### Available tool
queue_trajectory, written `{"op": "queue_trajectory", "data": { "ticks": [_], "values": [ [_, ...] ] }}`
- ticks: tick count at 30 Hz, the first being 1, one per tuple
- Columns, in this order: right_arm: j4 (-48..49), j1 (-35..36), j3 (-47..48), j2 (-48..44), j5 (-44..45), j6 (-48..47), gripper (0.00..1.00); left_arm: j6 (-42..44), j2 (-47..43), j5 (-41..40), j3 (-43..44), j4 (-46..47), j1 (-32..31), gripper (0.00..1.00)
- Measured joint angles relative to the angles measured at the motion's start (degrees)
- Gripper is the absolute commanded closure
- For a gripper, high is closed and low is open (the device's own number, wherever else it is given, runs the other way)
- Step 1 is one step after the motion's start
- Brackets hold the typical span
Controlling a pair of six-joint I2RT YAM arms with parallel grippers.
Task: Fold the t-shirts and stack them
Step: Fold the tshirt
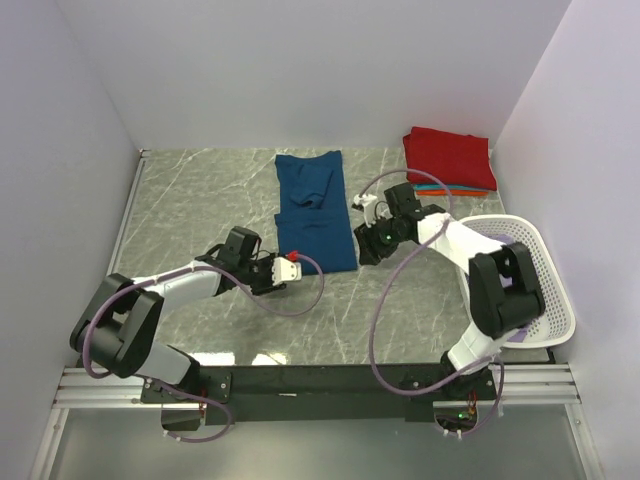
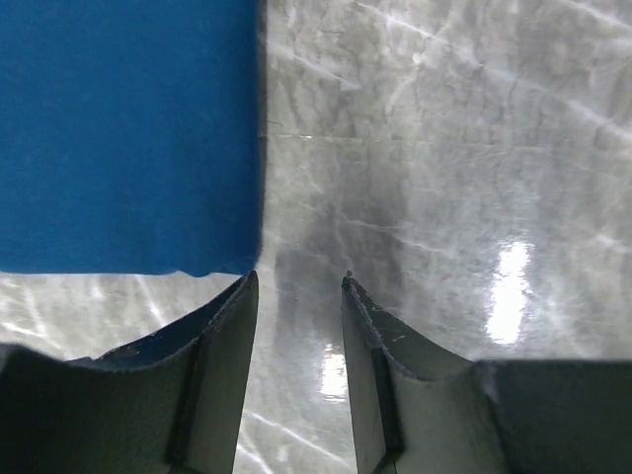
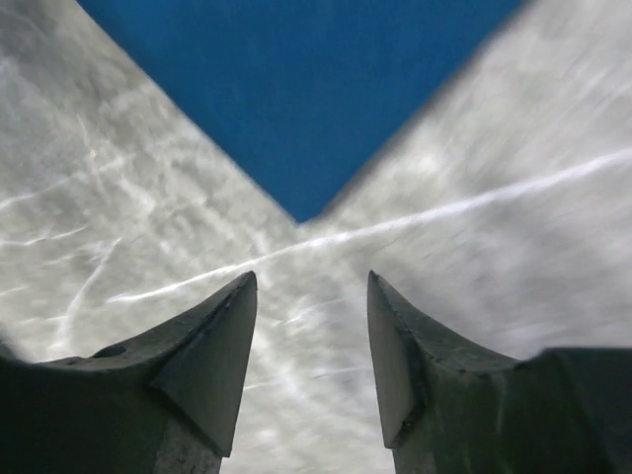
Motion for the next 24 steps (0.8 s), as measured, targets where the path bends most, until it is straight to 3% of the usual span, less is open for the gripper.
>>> {"op": "queue_trajectory", "data": {
  "ticks": [5,13,24],
  "values": [
    [8.02,2.75,-1.84,-4.87,2.23,-12.07,0.43,5.64,0.07,-0.66,0.00,1.09,-0.07,0.55],
    [16.15,9.55,-13.90,-7.69,5.51,-32.09,0.44,11.93,3.15,-1.25,0.31,2.21,-0.07,0.56],
    [22.25,11.37,-15.56,-7.02,8.00,-42.32,0.44,14.47,6.69,-1.64,2.27,5.01,-0.07,0.60]
  ]
}}
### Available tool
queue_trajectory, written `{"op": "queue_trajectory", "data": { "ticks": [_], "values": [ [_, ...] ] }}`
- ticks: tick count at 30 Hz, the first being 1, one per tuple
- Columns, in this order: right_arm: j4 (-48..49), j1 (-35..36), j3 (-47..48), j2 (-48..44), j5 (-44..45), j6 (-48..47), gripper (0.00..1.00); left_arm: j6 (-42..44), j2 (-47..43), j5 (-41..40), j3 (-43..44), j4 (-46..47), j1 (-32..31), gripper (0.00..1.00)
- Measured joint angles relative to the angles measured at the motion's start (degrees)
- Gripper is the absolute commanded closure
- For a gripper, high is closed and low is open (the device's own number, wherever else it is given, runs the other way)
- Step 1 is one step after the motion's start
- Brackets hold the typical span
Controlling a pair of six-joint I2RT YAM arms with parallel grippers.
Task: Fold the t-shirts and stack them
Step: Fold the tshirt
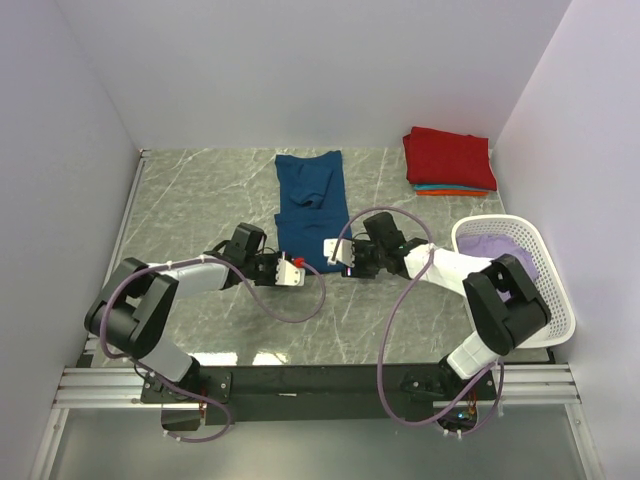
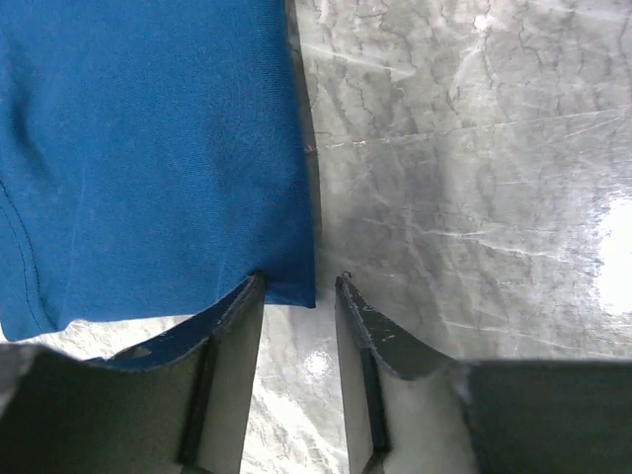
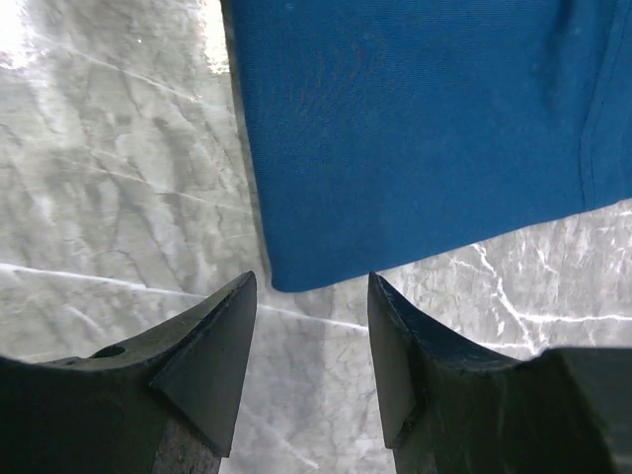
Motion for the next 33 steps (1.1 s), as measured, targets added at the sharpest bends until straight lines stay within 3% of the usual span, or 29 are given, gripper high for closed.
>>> {"op": "queue_trajectory", "data": {
  "ticks": [10,13,17,18,19,20,21,27,33],
  "values": [
    [0.35,0.61,0.00,2.82,0.85,-4.20,0.44,0.42,2.16,0.02,1.95,0.22,0.00,0.63],
    [0.02,1.01,0.46,3.52,1.49,-4.98,0.47,0.42,2.23,0.02,1.95,0.15,0.00,0.69],
    [0.13,1.36,2.49,5.77,2.95,-5.38,0.63,0.46,2.78,-0.04,2.29,-0.07,0.00,0.77],
    [0.22,1.38,2.84,6.21,3.21,-5.64,0.67,0.46,2.80,0.00,2.32,-0.17,0.00,0.84],
    [0.28,1.36,3.02,6.51,3.43,-5.64,0.76,0.48,2.80,-0.04,2.34,-0.44,0.00,0.88],
    [0.31,1.36,3.13,6.75,3.61,-5.75,0.93,0.55,2.82,-0.07,2.34,-0.68,0.00,0.91],
    [0.35,1.36,3.13,6.88,3.89,-6.05,1.00,0.61,2.82,-0.11,2.38,-0.96,0.00,0.97],
    [0.15,1.38,3.41,6.95,4.44,-4.96,1.00,0.48,2.80,-0.09,2.95,-2.51,0.15,0.99],
    [-6.08,1.31,7.08,4.15,3.15,-0.85,1.00,-1.70,1.16,2.25,8.39,-11.96,3.85,0.99]
  ]
}}
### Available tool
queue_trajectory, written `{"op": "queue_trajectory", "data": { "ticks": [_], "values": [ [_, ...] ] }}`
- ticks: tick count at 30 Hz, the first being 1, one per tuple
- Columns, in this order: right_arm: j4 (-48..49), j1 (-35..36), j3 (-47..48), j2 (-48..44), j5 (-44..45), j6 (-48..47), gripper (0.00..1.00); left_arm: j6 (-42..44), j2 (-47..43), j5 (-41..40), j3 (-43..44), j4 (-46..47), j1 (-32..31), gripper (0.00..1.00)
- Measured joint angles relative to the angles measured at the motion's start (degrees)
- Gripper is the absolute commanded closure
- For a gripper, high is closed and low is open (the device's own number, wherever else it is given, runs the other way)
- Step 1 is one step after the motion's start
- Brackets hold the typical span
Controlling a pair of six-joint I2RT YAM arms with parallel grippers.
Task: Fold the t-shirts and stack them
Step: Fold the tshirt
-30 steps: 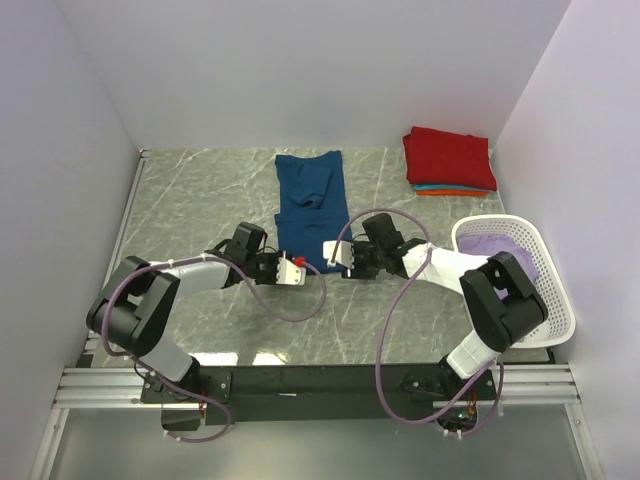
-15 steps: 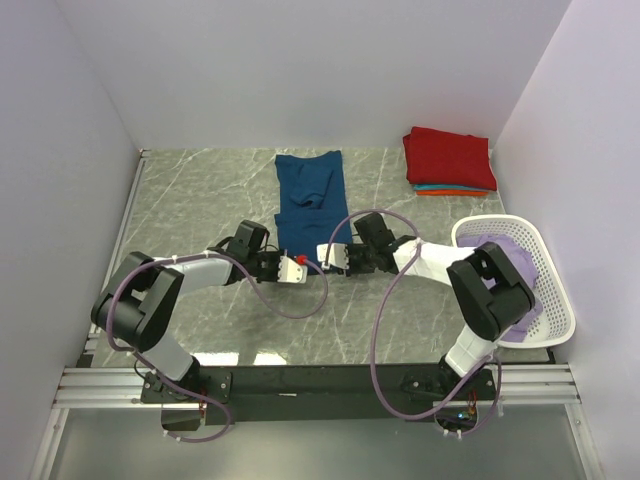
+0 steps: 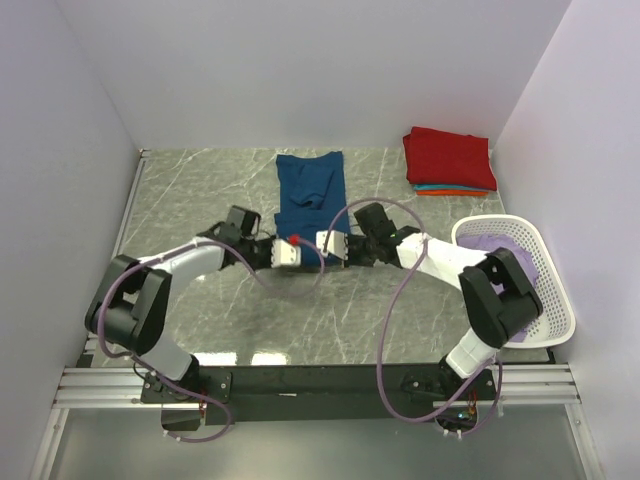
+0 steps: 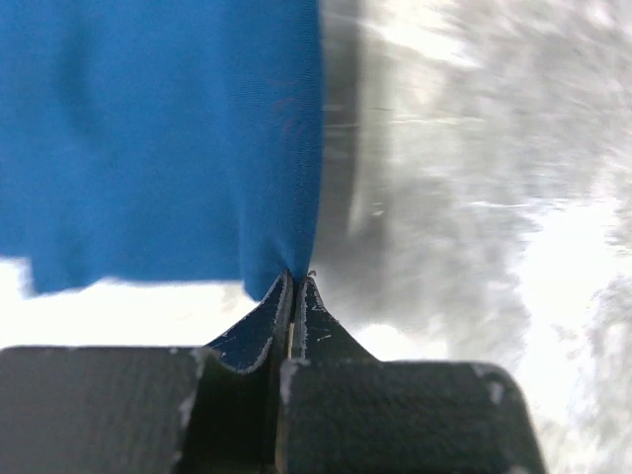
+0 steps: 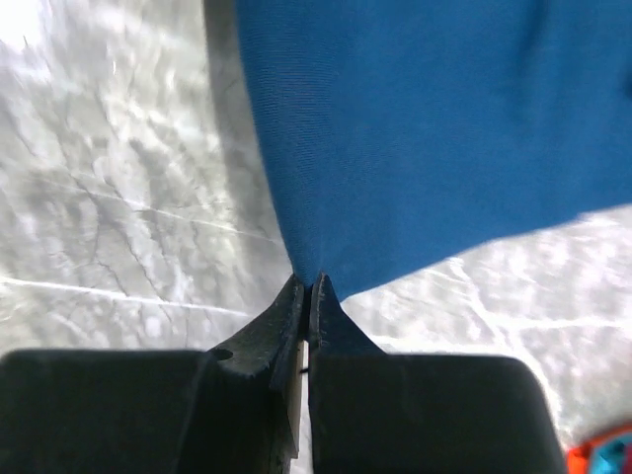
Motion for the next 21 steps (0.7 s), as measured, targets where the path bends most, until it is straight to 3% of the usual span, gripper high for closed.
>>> {"op": "queue_trajectory", "data": {
  "ticks": [10,16,21],
  "values": [
    [-9.97,-2.10,13.51,-4.98,-2.34,6.43,1.00,-4.61,-8.35,4.26,10.58,-8.63,5.55,0.99],
    [-15.87,-1.11,11.47,-10.40,-3.10,8.94,1.00,-2.97,-14.27,5.95,9.97,-17.66,4.00,0.99],
    [-24.50,2.25,8.28,-21.24,-5.57,11.26,1.00,-1.60,-25.83,8.85,6.58,-31.43,-0.59,0.99]
  ]
}}
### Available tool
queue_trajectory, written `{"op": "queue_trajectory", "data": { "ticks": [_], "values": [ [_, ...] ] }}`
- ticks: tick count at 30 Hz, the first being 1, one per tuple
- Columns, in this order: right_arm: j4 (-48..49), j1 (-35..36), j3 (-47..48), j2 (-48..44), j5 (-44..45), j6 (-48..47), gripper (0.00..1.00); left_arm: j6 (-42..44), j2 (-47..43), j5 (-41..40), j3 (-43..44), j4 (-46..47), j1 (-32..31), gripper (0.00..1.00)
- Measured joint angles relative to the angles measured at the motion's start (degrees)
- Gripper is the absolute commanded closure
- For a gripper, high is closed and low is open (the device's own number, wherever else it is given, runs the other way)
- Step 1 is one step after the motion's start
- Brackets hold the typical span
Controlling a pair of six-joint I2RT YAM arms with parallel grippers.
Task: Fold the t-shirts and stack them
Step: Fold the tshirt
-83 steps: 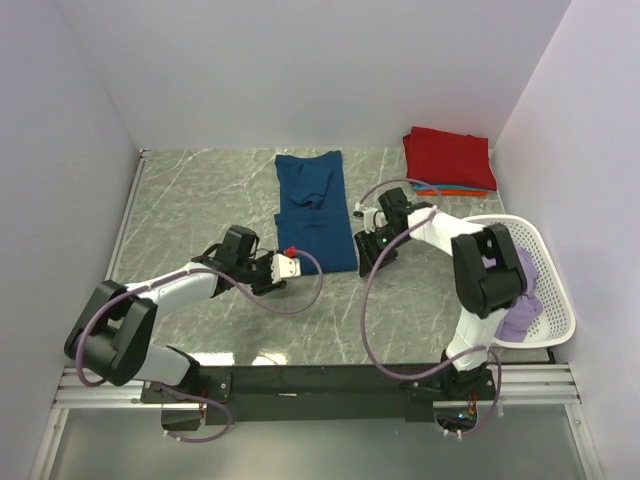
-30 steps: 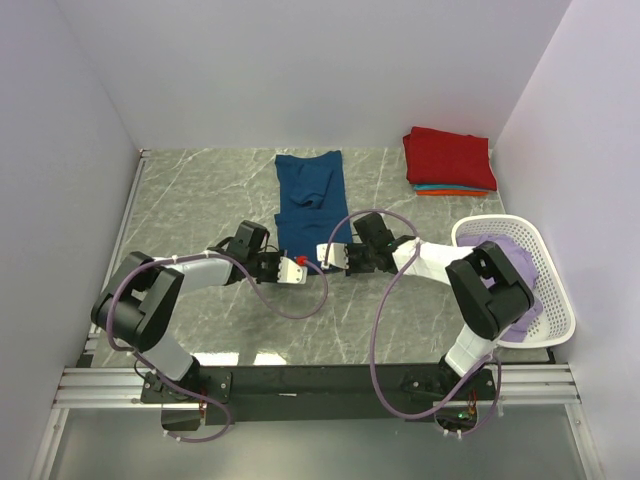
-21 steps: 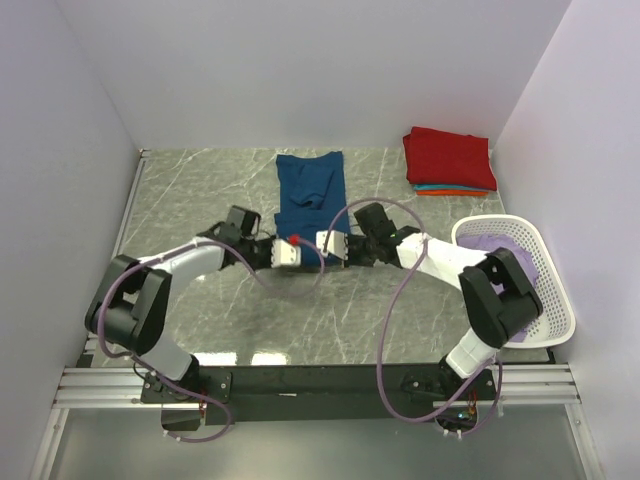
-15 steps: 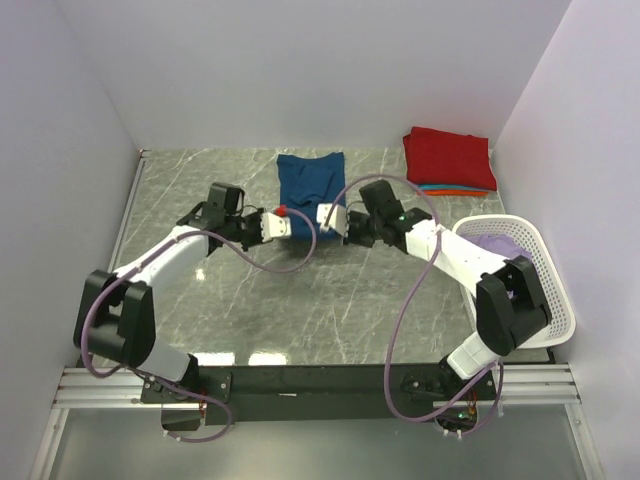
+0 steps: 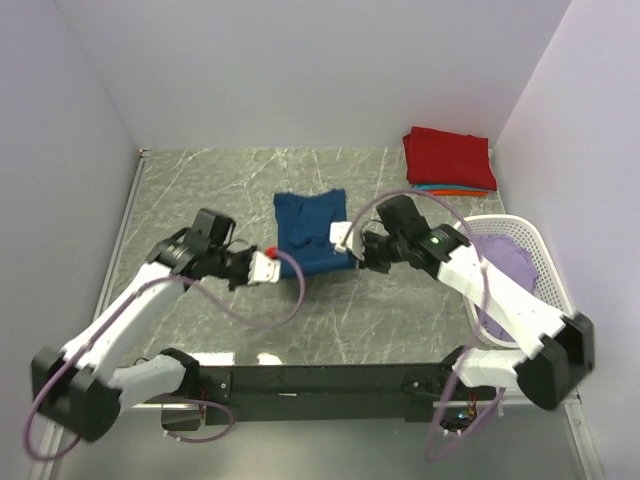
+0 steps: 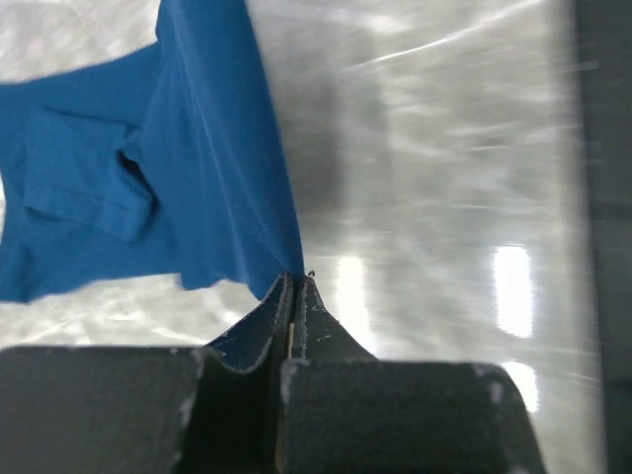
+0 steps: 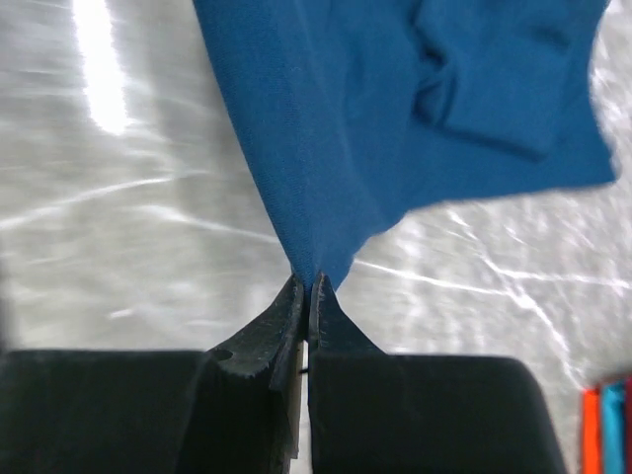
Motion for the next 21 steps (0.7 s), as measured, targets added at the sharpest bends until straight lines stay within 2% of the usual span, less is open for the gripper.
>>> {"op": "queue_trajectory", "data": {
  "ticks": [5,9,14,21],
  "values": [
    [-7.45,3.96,-2.01,-11.58,-4.26,2.21,1.00,-2.95,-11.72,4.98,-0.90,-10.25,-1.01,1.00],
    [-10.71,3.58,-0.74,-10.69,-5.77,2.73,1.00,-9.70,-12.66,6.54,0.83,-10.43,-0.98,1.00],
    [-10.80,-2.80,4.98,1.33,-6.78,1.57,1.00,-14.75,-2.51,6.64,4.74,-5.73,1.92,1.00],
    [-9.77,-9.77,17.88,22.93,-8.46,1.09,1.00,-21.46,20.83,5.35,10.34,6.12,9.14,0.99]
  ]
}}
